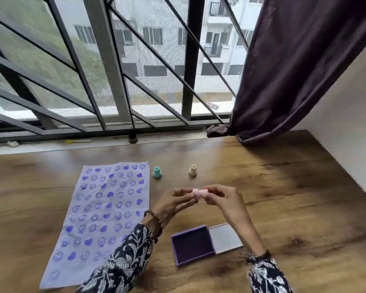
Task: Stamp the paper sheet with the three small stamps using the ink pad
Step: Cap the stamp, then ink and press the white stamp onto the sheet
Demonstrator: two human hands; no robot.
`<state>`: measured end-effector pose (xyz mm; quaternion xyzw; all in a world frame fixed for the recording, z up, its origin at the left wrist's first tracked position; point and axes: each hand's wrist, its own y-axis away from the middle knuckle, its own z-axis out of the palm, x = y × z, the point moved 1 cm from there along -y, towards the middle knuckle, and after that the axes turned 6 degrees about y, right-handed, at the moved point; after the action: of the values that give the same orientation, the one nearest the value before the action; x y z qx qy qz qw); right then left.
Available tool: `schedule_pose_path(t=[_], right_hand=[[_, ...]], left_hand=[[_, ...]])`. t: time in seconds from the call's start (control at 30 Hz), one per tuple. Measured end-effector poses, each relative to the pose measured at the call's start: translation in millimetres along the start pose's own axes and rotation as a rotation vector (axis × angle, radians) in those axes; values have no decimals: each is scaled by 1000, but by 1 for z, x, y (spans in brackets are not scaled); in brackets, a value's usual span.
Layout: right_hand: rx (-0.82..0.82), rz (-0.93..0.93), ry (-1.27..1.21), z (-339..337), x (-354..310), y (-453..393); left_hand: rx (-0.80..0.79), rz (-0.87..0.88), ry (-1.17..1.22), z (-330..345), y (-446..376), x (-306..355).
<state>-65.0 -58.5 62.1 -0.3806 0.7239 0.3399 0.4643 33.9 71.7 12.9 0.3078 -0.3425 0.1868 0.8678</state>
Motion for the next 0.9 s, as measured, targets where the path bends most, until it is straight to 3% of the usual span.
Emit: schedule_pose_path(t=[0.1,0.23,0.33,0.63,0.77,0.83,0.9], right_hand=[[-5,-3,76,-6,6,-19],[194,-52,350,-24,15,-54],[301,-53,504,-35,20,-78],[252,-86,638,-33,37,-112],[330,-123,670,-28,26,-96],[348,-149,577,-24,15,-78],[207,-121,376,-14,2,-54]], left_hand=[[72,50,-150,7,-13,2],[405,344,-872,3,-36,15],[469,399,-1144,6,-55,18],[371,440,-1196,11,-81,17],[375,494,-1213,10,-61,13],[349,511,-1227,11,-48,12],[287,504,-1208,12,-31,10]])
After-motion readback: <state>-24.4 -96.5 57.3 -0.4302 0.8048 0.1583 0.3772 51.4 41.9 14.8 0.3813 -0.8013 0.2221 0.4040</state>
